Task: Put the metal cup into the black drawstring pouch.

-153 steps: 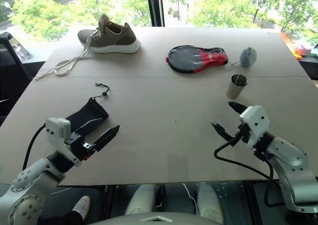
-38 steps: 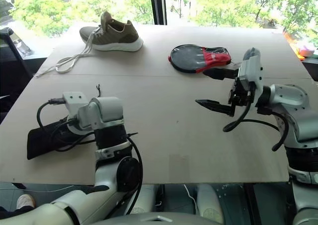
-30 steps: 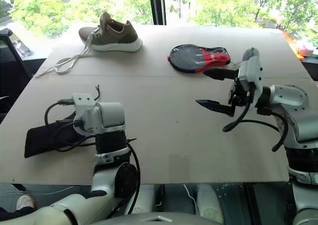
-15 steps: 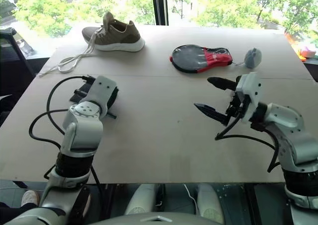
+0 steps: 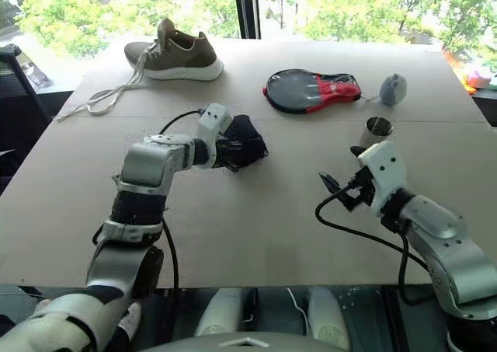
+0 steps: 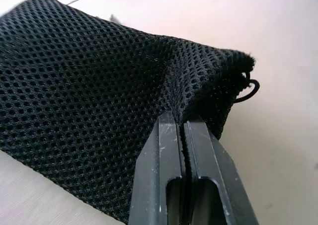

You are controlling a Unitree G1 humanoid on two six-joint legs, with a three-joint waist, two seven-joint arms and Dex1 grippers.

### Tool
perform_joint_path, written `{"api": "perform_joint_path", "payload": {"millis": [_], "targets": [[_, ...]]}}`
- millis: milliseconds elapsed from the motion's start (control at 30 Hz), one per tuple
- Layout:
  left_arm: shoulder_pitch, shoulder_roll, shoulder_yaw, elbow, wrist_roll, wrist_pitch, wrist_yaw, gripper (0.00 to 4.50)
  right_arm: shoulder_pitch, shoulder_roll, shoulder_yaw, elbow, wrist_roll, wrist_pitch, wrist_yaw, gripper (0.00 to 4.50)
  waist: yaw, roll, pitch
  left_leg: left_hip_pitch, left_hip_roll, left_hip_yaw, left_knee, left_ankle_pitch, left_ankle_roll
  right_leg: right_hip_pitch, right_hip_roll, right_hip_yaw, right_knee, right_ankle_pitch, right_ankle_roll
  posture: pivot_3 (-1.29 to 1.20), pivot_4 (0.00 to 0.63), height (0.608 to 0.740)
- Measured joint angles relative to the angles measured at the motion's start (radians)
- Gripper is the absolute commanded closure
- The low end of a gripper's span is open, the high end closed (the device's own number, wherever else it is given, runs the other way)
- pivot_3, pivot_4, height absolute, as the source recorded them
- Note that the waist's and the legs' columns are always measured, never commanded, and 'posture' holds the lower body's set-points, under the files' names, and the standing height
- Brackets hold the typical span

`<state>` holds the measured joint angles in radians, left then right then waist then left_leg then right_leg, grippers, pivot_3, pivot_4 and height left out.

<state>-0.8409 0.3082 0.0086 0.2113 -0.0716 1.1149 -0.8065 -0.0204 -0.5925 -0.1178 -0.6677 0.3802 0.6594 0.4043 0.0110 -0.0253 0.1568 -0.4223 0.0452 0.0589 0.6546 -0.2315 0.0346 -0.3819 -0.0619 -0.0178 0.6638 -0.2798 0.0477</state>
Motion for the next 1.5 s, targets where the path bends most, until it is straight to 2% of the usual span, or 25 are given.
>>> {"api": "perform_joint_path", "payload": {"millis": [133, 267, 400, 467, 600, 700, 833, 933, 967, 1133, 1233, 1333, 1400, 1500], "targets": [[-0.094, 0.015, 0.047, 0.169, -0.09, 0.035, -0.034, 4.48, 0.016, -0.019, 0.009, -0.002, -0.097, 0.024, -0.062, 0.0, -0.004, 0.0, 0.0, 0.0, 0.0, 0.001, 0.0, 0.0, 0.0, -0.001, 0.0, 0.002, 0.0, -0.001, 0.001, 0.0, 0.15, 0.74], [-0.124, 0.022, 0.014, 0.233, -0.107, 0.007, -0.042, 4.48, -0.113, -0.095, 0.04, 0.052, -0.13, 0.12, -0.057, 0.0, -0.009, 0.0, 0.0, 0.0, -0.001, 0.003, 0.0, 0.0, -0.001, -0.002, -0.001, 0.004, 0.0, -0.001, 0.001, 0.0, 0.15, 0.74], [-0.132, 0.013, -0.007, 0.271, -0.107, -0.027, 0.003, 4.48, -0.328, -0.199, 0.1, 0.215, -0.149, 0.124, 0.047, 0.0, -0.011, 0.0, 0.0, -0.002, -0.001, 0.003, -0.001, 0.0, 0.0, -0.005, 0.0, 0.004, 0.001, -0.001, 0.001, 0.0, 0.15, 0.74], [-0.131, 0.009, -0.015, 0.27, -0.107, -0.04, 0.033, 4.48, -0.419, -0.244, 0.137, 0.305, -0.17, 0.117, 0.11, 0.0, -0.01, 0.0, 0.0, -0.008, -0.001, 0.002, 0.0, 0.001, -0.002, -0.01, 0.0, 0.004, 0.001, 0.0, 0.001, 0.0, 0.15, 0.74], [-0.107, 0.004, -0.018, 0.226, -0.108, -0.049, 0.092, 4.48, -0.53, -0.29, 0.233, 0.479, -0.211, 0.092, 0.226, 0.0, -0.007, 0.0, 0.0, -0.012, -0.002, 0.005, -0.001, 0.003, -0.005, -0.015, -0.002, 0.006, -0.001, 0.0, 0.001, 0.0, 0.15, 0.74], [-0.078, -0.005, -0.021, 0.167, -0.11, -0.045, 0.122, 4.5, -0.599, -0.299, 0.292, 0.588, -0.247, 0.048, 0.304, 0.71, -0.006, 0.0, 0.0, -0.013, -0.002, 0.006, -0.001, 0.003, -0.005, -0.015, -0.002, 0.006, -0.001, -0.001, 0.001, 0.0, 0.15, 0.74], [-0.033, -0.018, -0.022, 0.071, -0.117, -0.013, 0.176, 4.5, -0.67, -0.301, 0.357, 0.723, -0.295, -0.006, 0.401, 2.84, -0.004, 0.0, 0.0, -0.012, -0.002, 0.006, -0.001, 0.003, -0.005, -0.015, -0.002, 0.006, 0.0, -0.001, 0.001, 0.0, 0.15, 0.74], [-0.008, -0.021, -0.023, 0.032, -0.125, 0.003, 0.198, 4.5, -0.711, -0.293, 0.394, 0.79, -0.333, -0.03, 0.436, 4.27, -0.003, 0.0, 0.0, -0.012, -0.002, 0.006, 0.0, 0.003, -0.005, -0.015, -0.002, 0.007, 0.001, 0.0, 0.001, 0.0, 0.15, 0.74], [-0.004, -0.023, -0.023, 0.02, -0.128, 0.009, 0.204, 4.5, -0.722, -0.29, 0.404, 0.81, -0.346, -0.04, 0.448, 4.42, -0.003, 0.0, 0.0, -0.012, -0.002, 0.006, 0.0, 0.003, -0.005, -0.015, -0.002, 0.007, 0.001, 0.0, 0.001, 0.0, 0.15, 0.74], [0.0, -0.031, -0.022, -0.014, -0.148, 0.027, 0.225, 4.5, -0.752, -0.271, 0.415, 0.863, -0.384, -0.076, 0.476, 4.42, 0.0, 0.0, 0.0, -0.012, -0.002, 0.006, 0.0, 0.003, -0.005, -0.015, -0.002, 0.006, 0.001, 0.0, 0.001, 0.0, 0.15, 0.74], [0.001, -0.043, -0.005, -0.013, -0.172, 0.052, 0.24, 4.5, -0.723, -0.27, 0.364, 0.816, -0.339, -0.034, 0.502, 4.42, 0.003, 0.0, 0.0, -0.012, -0.002, 0.006, 0.0, 0.003, -0.005, -0.015, -0.002, 0.006, 0.001, 0.0, 0.001, 0.0, 0.15, 0.74], [-0.025, -0.065, 0.074, 0.023, -0.225, 0.138, 0.264, 4.5, -0.55, -0.184, 0.127, 0.537, -0.116, 0.136, 0.507, 4.42, 0.004, 0.0, 0.0, -0.013, -0.001, 0.002, 0.0, 0.003, -0.005, -0.014, -0.002, 0.003, 0.001, 0.0, 0.001, 0.0, 0.15, 0.74], [-0.055, -0.069, 0.11, 0.052, -0.245, 0.178, 0.277, 4.5, -0.463, -0.094, 0.058, 0.369, 0.005, 0.236, 0.476, 4.42, 0.003, 0.0, 0.0, -0.012, -0.001, 0.002, 0.0, 0.003, -0.005, -0.014, -0.002, 0.003, 0.002, 0.0, 0.001, 0.0, 0.15, 0.74], [-0.123, -0.091, 0.171, 0.109, -0.276, 0.238, 0.306, 4.5, -0.317, 0.103, -0.007, 0.16, 0.118, 0.32, 0.339, 4.42, 0.002, 0.0, 0.0, -0.012, -0.002, 0.003, 0.003, 0.003, -0.005, -0.014, -0.002, 0.004, 0.006, -0.001, 0.002, 0.0, 0.15, 0.74]]}}
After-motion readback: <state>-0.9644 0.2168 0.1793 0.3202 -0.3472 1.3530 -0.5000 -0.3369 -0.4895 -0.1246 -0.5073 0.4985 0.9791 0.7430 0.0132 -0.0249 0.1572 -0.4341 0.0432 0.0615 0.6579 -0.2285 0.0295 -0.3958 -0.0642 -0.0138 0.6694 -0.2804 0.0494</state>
